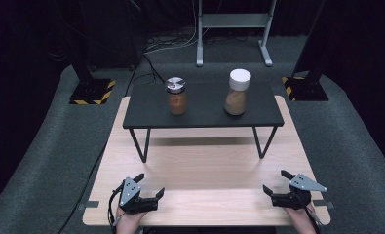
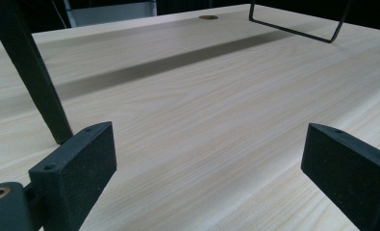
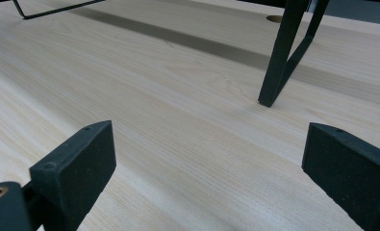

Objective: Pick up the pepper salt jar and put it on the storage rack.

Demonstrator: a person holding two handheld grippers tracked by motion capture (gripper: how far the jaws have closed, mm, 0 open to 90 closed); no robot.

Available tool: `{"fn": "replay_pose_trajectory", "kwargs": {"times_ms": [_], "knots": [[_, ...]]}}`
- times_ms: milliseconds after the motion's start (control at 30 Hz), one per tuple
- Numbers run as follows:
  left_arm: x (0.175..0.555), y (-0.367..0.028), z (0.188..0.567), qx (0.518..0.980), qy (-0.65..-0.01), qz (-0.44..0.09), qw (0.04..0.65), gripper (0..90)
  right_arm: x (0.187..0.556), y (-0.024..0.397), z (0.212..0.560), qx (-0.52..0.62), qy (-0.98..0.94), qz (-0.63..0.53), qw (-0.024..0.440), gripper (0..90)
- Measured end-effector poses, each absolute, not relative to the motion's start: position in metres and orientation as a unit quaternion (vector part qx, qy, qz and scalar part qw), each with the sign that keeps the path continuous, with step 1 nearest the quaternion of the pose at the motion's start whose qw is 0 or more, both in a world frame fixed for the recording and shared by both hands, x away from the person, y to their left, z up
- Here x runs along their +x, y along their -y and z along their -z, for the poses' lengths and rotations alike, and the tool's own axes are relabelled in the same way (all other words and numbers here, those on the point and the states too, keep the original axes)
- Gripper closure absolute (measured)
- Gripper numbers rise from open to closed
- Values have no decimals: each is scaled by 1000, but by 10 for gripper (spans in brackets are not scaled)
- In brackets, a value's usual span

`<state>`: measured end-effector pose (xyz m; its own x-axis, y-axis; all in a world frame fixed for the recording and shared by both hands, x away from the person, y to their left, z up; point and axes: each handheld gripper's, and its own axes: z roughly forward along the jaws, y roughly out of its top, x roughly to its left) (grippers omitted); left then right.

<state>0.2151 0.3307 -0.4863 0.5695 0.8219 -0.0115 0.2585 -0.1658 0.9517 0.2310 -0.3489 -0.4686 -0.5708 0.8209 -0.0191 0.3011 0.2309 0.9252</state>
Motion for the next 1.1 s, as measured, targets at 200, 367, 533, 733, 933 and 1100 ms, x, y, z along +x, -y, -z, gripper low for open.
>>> {"fn": "replay_pose_trajectory", "kwargs": {"times_ms": [200,367,533,733,933,1100], "knots": [[215,-331,486,716,-375,-269,524,53,231,348,468,379,-740,-489,266,35],[216,-331,486,717,-375,-266,525,53,231,349,468,381,-739,-489,264,36],[216,-331,486,718,-375,-265,523,53,231,349,468,380,-739,-490,264,36],[216,-331,486,717,-373,-267,524,54,231,348,467,381,-741,-487,263,37],[216,-331,486,719,-373,-266,523,56,232,349,467,381,-740,-488,262,37],[216,-331,486,718,-371,-267,524,56,232,350,468,383,-739,-490,260,37]]}}
